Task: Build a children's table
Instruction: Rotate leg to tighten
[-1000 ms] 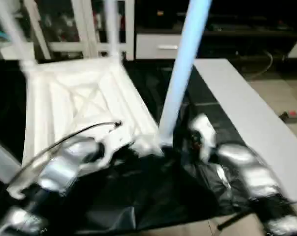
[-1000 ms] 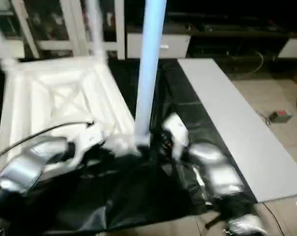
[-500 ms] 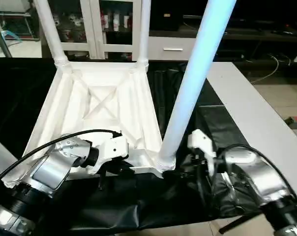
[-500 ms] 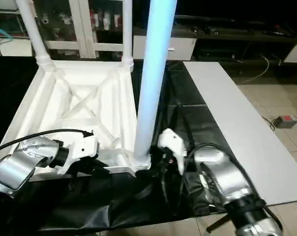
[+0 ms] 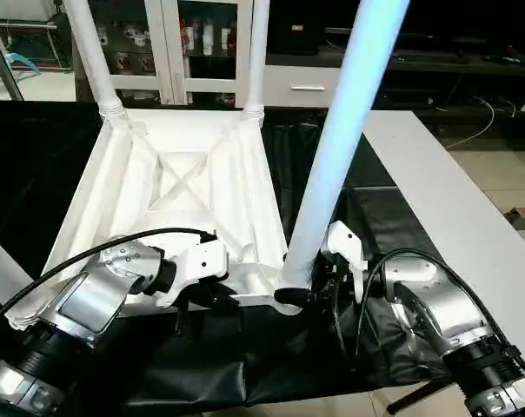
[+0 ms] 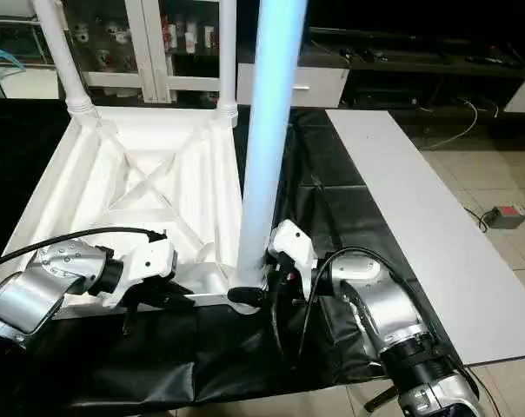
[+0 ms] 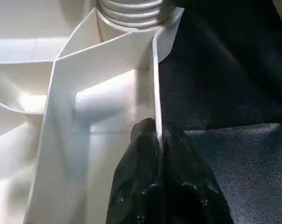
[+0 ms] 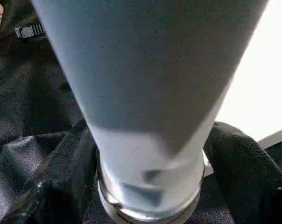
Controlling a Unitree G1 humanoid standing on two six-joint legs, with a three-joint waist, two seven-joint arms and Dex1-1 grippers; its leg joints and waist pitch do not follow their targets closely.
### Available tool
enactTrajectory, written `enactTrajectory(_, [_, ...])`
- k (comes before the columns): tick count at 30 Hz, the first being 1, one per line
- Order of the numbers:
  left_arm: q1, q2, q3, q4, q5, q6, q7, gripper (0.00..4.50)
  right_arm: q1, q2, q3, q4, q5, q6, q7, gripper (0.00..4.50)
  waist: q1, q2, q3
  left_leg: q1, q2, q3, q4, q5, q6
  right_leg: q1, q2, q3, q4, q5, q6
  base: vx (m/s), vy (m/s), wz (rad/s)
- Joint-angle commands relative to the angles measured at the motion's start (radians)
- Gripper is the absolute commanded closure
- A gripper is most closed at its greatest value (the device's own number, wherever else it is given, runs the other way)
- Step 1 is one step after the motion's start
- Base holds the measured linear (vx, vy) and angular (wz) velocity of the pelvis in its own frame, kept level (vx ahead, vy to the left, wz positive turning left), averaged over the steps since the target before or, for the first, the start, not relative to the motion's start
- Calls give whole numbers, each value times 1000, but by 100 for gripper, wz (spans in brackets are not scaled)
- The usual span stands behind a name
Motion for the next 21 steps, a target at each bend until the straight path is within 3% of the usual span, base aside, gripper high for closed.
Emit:
enactTrajectory(1, [-5, -4, -50, 9, 8, -9, -44, 450, 2, -10, -23, 4, 8, -15, 10, 130, -8, 7, -56, 34, 94, -41, -88, -282, -28, 27, -74, 50, -71, -228, -222, 0, 0, 0])
enactTrajectory(4, [-6, -3, -50, 12, 7, -10, -45, 450, 8, -10, -21, 3, 5, -17, 13, 165, -8, 7, -57, 33, 94, -40, -87, -268, -24, 28, -73, 50, -68, -201, -228, 0, 0, 0])
enactTrajectory(11, [-2, -16, -41, 17, 5, 8, -17, 450, 5, 22, -23, 44, -25, -16, -66, 180, -9, 9, -56, 32, 93, -41, -88, -272, -28, 27, -74, 50, -68, -211, -231, 0, 0, 0])
enactTrajectory(13, [-6, -56, -18, 34, 3, 35, 48, 450, -9, 69, -44, 92, -46, -10, -173, 182, -14, 7, -53, 32, 94, -42, -89, -305, -41, 25, -76, 51, -73, -265, -222, 0, 0, 0])
enactTrajectory(16, [-36, -169, 35, 84, 1, 113, 211, 450, -44, 193, -100, 172, -41, 30, -382, 183, -33, 7, -48, 39, 92, -56, -92, -437, -98, 11, -79, 47, -88, -460, -178, 0, 0, 0])
enactTrajectory(20, [-68, -256, 68, 139, 15, 153, 348, 450, -90, 284, -134, 248, -46, 35, -543, 183, -57, 5, -48, 29, 89, -68, -95, -476, -112, 15, -80, 40, -94, -511, -140, -43, 13, -5])
enactTrajectory(21, [-89, -301, 84, 172, 31, 180, 428, 450, -127, 335, -164, 305, -42, 31, -648, 183, -65, 2, -47, 33, 85, -65, -91, -489, -104, 6, -80, 42, -102, -539, -132, 0, 0, 0])
